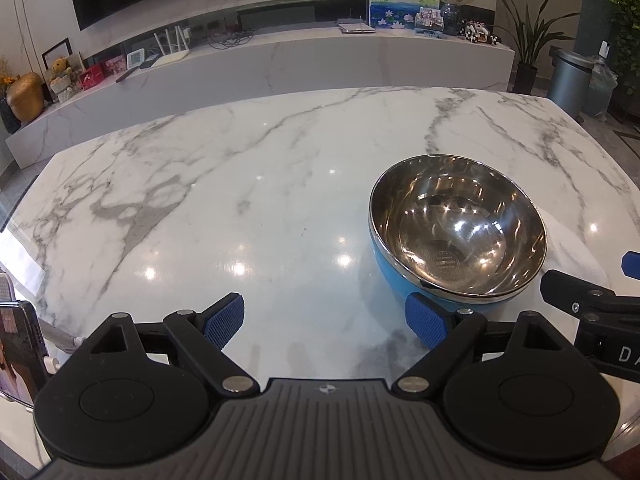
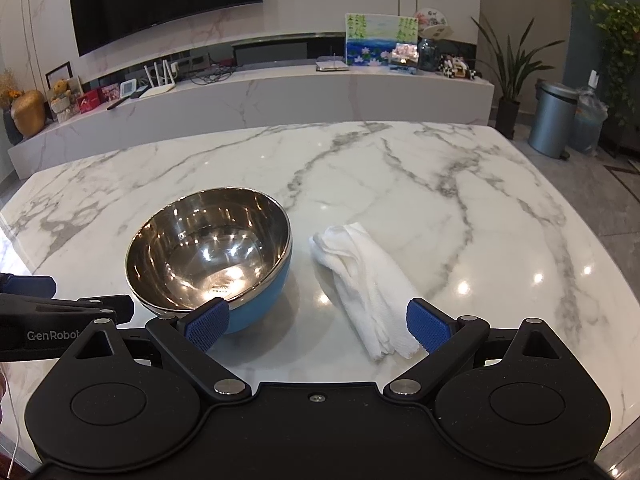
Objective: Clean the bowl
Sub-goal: 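Move the right tool toward the white cloth beside the bowl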
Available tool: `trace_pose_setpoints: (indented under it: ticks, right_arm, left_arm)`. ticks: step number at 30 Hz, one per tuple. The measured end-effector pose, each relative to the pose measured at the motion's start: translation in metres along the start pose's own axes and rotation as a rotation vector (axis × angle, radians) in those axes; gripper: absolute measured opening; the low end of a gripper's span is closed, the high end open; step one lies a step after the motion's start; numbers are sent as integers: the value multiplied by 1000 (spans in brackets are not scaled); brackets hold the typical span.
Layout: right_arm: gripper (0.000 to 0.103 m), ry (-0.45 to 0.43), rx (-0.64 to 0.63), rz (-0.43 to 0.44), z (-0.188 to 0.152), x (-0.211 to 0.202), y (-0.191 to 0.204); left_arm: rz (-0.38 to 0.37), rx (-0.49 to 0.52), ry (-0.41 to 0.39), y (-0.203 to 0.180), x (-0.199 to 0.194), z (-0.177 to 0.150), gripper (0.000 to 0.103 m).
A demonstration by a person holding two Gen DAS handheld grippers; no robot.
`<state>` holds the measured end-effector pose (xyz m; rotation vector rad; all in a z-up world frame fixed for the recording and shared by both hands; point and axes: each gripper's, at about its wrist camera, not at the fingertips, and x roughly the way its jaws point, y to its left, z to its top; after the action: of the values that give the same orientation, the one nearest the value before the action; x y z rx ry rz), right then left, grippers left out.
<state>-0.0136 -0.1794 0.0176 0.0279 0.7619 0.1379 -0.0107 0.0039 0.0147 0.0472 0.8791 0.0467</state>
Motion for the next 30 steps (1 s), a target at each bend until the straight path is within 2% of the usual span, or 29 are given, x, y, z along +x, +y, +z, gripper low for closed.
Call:
trace_pose_setpoints:
  ticks: [30]
  right_arm:
    - [96, -6, -3, -4, 1, -14, -4]
  left_arm:
    - [-35, -23, -18, 2, -9, 4, 88]
